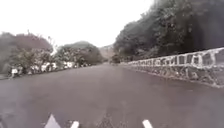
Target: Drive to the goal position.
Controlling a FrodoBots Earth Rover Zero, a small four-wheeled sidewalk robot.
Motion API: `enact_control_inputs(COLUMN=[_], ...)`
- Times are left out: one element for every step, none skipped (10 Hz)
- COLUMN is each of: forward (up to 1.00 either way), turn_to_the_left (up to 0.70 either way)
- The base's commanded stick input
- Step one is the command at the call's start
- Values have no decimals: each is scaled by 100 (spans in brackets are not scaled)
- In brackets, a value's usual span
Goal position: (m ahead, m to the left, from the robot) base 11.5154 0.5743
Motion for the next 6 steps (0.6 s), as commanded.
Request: enact_control_inputs(forward=[50, 50, 50, 50, 50, 50], turn_to_the_left=[-50, -50, -50, -50, -50, -50])
